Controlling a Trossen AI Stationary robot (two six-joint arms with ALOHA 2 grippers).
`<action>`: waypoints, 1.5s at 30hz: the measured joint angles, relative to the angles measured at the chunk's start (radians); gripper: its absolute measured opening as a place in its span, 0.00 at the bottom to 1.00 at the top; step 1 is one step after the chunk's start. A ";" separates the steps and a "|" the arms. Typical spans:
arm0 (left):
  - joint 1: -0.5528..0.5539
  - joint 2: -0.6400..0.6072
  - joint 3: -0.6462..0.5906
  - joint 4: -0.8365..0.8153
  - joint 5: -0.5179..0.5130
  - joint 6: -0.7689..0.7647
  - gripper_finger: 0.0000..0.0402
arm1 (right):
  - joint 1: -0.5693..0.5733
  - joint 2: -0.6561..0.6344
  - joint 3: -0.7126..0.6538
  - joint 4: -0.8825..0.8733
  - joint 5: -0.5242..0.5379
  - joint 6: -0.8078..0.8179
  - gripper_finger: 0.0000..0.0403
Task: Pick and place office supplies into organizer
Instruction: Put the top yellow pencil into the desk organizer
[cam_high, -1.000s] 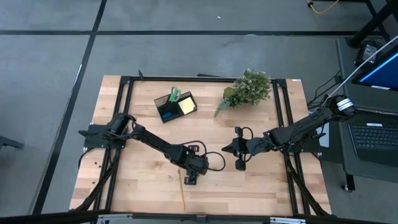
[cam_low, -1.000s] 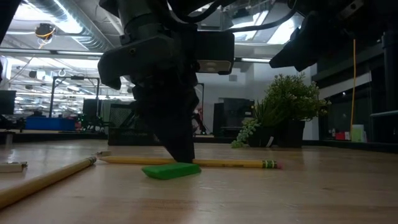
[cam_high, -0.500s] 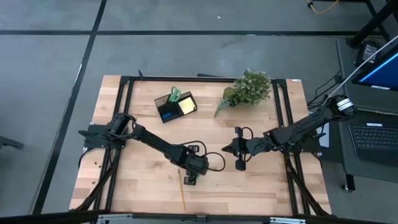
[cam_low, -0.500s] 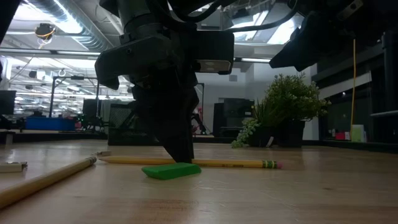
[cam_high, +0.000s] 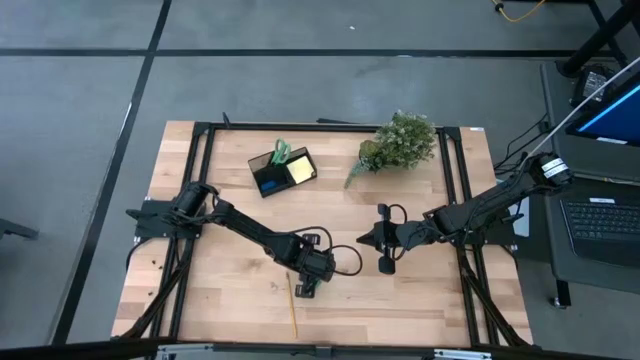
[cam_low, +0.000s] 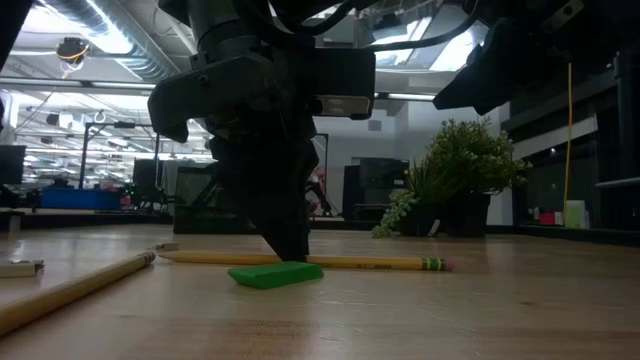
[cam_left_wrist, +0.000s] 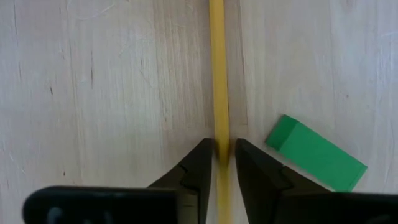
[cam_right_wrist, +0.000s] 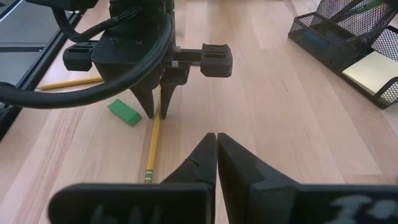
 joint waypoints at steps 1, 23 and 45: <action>0.000 0.000 0.000 0.000 0.000 0.000 0.16 | 0.000 0.000 0.000 0.000 0.000 0.000 0.04; 0.000 0.000 0.000 -0.002 -0.003 -0.001 0.05 | 0.000 0.000 0.000 0.000 0.000 0.000 0.04; 0.000 -0.055 -0.007 -0.052 -0.044 0.017 0.05 | 0.000 0.000 0.000 -0.003 0.017 0.001 0.04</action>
